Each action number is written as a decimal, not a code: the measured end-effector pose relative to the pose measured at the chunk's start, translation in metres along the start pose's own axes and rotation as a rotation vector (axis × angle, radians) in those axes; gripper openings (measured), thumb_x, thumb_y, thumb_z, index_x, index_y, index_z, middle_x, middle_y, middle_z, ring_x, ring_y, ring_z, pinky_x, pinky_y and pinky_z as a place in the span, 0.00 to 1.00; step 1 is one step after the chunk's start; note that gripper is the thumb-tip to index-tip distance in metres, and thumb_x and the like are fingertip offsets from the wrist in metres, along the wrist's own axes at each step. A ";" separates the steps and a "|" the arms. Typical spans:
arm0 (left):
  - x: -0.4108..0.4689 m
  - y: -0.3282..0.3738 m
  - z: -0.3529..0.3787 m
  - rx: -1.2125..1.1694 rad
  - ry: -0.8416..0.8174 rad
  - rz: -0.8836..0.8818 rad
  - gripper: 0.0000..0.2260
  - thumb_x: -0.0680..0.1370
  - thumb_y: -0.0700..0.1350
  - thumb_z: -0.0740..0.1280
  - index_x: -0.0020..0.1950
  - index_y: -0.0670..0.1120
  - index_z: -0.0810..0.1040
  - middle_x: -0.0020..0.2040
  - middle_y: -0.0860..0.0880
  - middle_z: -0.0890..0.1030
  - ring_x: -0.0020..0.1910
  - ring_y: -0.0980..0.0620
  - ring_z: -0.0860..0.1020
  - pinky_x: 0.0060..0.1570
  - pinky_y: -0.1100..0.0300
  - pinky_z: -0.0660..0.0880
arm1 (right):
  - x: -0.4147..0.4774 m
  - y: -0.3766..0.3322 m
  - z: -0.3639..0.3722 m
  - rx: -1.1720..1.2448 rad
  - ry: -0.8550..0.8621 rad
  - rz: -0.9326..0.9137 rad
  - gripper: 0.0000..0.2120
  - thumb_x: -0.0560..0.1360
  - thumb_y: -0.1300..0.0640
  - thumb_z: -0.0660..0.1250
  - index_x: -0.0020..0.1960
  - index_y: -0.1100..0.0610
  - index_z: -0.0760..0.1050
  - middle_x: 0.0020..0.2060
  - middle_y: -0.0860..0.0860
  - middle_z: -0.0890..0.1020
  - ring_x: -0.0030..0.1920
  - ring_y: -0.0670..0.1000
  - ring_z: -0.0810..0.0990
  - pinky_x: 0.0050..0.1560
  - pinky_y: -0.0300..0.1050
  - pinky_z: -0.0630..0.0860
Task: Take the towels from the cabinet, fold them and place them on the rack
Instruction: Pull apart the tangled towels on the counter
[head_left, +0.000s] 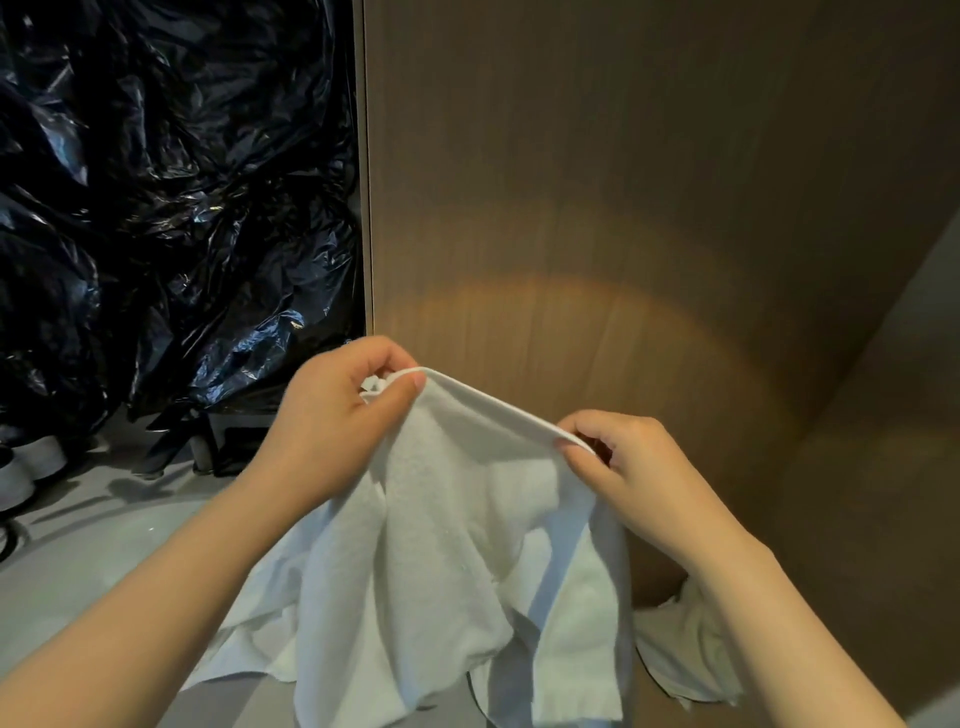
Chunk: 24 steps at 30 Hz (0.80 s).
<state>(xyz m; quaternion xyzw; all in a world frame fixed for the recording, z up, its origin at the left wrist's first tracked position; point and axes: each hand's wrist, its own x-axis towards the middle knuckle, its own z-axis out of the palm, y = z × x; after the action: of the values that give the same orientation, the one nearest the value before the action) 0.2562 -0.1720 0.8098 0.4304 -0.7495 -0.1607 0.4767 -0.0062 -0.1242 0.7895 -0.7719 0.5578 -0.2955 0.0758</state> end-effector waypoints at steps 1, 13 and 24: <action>0.001 -0.003 -0.003 0.024 0.029 -0.005 0.05 0.77 0.47 0.67 0.41 0.53 0.79 0.40 0.60 0.79 0.40 0.61 0.76 0.36 0.73 0.68 | -0.002 0.005 -0.001 -0.003 0.020 0.005 0.08 0.80 0.58 0.64 0.52 0.49 0.81 0.43 0.42 0.82 0.46 0.43 0.80 0.47 0.51 0.79; -0.001 -0.024 -0.011 0.324 0.027 0.018 0.12 0.76 0.46 0.69 0.60 0.50 0.80 0.58 0.54 0.80 0.52 0.59 0.74 0.49 0.69 0.68 | -0.004 0.005 -0.003 0.118 0.175 0.010 0.13 0.82 0.55 0.60 0.54 0.40 0.79 0.48 0.34 0.81 0.54 0.38 0.78 0.50 0.33 0.73; 0.001 0.030 0.010 -0.148 -0.181 0.100 0.07 0.76 0.52 0.69 0.43 0.50 0.83 0.39 0.55 0.82 0.37 0.62 0.78 0.37 0.71 0.70 | 0.032 -0.059 -0.042 0.024 0.238 -0.270 0.09 0.78 0.62 0.66 0.51 0.50 0.82 0.43 0.37 0.82 0.49 0.42 0.80 0.48 0.40 0.77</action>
<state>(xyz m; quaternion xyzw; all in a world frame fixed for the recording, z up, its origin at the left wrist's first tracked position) 0.2330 -0.1577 0.8251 0.3398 -0.7961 -0.2300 0.4449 0.0256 -0.1228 0.8621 -0.7984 0.4505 -0.3989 -0.0220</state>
